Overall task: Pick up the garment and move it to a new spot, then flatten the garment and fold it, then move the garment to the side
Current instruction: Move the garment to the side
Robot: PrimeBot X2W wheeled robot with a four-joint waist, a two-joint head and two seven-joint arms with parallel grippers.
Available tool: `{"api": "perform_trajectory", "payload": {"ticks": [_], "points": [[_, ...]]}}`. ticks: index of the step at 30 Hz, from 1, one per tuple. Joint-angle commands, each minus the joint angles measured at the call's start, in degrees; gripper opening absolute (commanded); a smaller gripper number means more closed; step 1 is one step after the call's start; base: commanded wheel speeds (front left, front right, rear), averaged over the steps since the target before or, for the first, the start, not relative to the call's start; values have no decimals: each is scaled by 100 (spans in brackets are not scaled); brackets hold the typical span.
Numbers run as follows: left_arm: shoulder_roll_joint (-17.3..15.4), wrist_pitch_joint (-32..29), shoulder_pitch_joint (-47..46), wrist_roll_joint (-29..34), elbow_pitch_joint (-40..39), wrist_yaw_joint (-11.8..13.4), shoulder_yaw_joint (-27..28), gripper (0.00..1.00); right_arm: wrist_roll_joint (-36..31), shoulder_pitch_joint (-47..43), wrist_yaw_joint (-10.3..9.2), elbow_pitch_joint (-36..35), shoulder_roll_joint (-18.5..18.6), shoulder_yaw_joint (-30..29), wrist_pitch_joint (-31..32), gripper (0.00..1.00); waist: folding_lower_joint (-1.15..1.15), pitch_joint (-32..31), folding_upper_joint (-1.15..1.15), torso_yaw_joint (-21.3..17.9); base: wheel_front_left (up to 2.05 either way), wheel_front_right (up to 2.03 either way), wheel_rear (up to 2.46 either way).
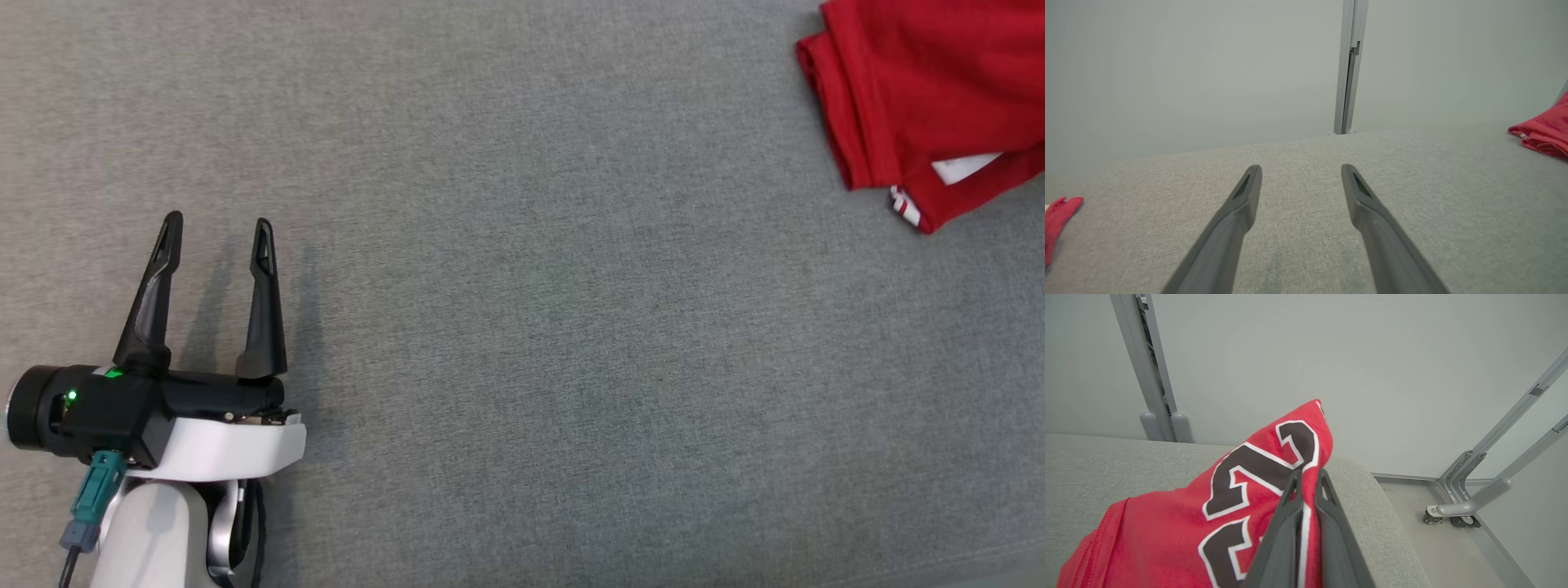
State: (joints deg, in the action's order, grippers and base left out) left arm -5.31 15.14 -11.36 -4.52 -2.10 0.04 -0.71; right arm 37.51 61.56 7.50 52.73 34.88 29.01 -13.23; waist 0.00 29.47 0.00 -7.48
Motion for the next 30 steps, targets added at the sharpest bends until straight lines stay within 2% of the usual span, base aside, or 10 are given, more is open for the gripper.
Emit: {"api": "perform_trajectory", "payload": {"ticks": [1, 9, 16, 17, 18, 19, 25, 30], "points": [[-66, -1, -122, 78, -76, -8, 32, 100, 35, 138, -1, 50, 77, 39, -61, 0, 0, 157, 0, -140, 0, 0, 0], [-59, -1, -61, 91, -221, 2, -24, 100, 8, 482, -1, 456, 248, 146, -120, 0, 0, 226, 0, -137, 0, 0, 0], [-58, -2, -34, 77, -260, 26, -18, 100, -15, 618, -1, 666, 235, 225, -164, 0, 0, 283, 0, -121, 0, 0, 0], [-54, -2, -28, 72, -267, 29, -18, 100, -45, 644, -1, 681, 247, 232, -174, 17, 0, 295, 0, -116, 0, 0, 0], [-54, -2, -22, 68, -272, 31, -19, 100, -61, 661, -1, 695, 256, 238, -182, 89, 0, 306, 0, -111, 0, 0, 0], [-55, -2, -17, 64, -272, 32, -17, 100, -68, 667, -1, 720, 248, 228, -179, 100, 0, 314, 0, -107, 0, 0, 0], [-50, -2, -23, 33, -242, 46, 24, 100, -157, 734, -1, 824, 244, 207, -207, 100, 0, 304, 0, -75, 0, 0, 0], [-16, -2, 13, -35, -196, 63, 55, 100, -278, 614, -1, 596, 260, 90, -208, 100, 0, 134, 0, -37, 0, 0, 0]]}}
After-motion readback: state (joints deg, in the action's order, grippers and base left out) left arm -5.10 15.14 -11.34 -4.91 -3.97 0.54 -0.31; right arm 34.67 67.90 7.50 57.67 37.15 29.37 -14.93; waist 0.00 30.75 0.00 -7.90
